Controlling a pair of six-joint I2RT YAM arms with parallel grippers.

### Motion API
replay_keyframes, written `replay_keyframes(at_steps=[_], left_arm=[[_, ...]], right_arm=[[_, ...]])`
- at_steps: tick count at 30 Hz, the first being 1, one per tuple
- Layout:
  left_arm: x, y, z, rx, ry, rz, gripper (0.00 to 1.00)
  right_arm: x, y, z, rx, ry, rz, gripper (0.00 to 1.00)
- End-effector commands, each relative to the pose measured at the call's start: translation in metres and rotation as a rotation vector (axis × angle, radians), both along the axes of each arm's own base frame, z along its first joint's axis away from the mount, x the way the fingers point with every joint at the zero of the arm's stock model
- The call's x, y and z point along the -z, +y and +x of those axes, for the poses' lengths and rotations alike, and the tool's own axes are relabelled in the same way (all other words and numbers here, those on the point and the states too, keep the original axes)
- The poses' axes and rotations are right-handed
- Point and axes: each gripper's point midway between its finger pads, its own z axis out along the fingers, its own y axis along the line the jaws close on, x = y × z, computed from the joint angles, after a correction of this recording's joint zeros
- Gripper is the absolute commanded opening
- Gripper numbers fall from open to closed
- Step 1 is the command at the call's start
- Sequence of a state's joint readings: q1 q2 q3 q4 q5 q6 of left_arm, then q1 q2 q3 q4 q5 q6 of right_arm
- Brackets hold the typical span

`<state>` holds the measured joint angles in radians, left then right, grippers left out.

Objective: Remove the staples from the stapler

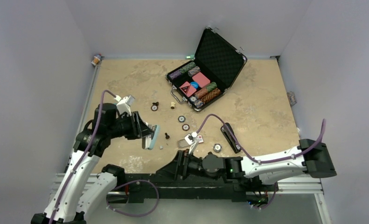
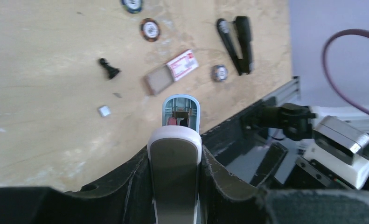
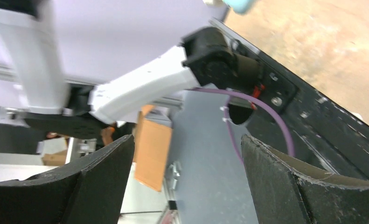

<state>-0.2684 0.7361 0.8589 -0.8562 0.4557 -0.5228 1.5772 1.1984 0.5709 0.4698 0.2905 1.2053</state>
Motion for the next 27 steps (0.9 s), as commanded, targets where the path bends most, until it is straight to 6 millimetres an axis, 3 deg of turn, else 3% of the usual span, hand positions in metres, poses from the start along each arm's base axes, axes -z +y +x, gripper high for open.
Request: replay_keyframes(at_steps=[1,7,14,24,27], left_arm=[[-0.061,-0.035,-0.013,0.06,-0.032,-0.323,0.0],[-0.107,-0.047,-0.028,0.079,-0.028,-0.539,0.0],[-0.147,-0.041,-0.043,0.023,-0.074,-0.656,0.0],[-0.169,-0.035,-0.055,0.006,-0.143,-0.723,0.0],[-0.183,-0.032,-0.062,0.018,-0.202,-0.733,0.0]], right_arm=[[-0.053,-0.011,0.01,0.05,-0.056,0.158,0.88],[-0.102,-0.021,0.019,0.089,-0.172,0.25,0.89],[-0.146,-0.03,0.036,0.189,-0.252,0.309,0.9],[-0.188,-0.001,0.04,0.203,-0.339,0.299,0.9],[-0.189,0.009,0.04,0.197,-0.346,0.268,0.9]])
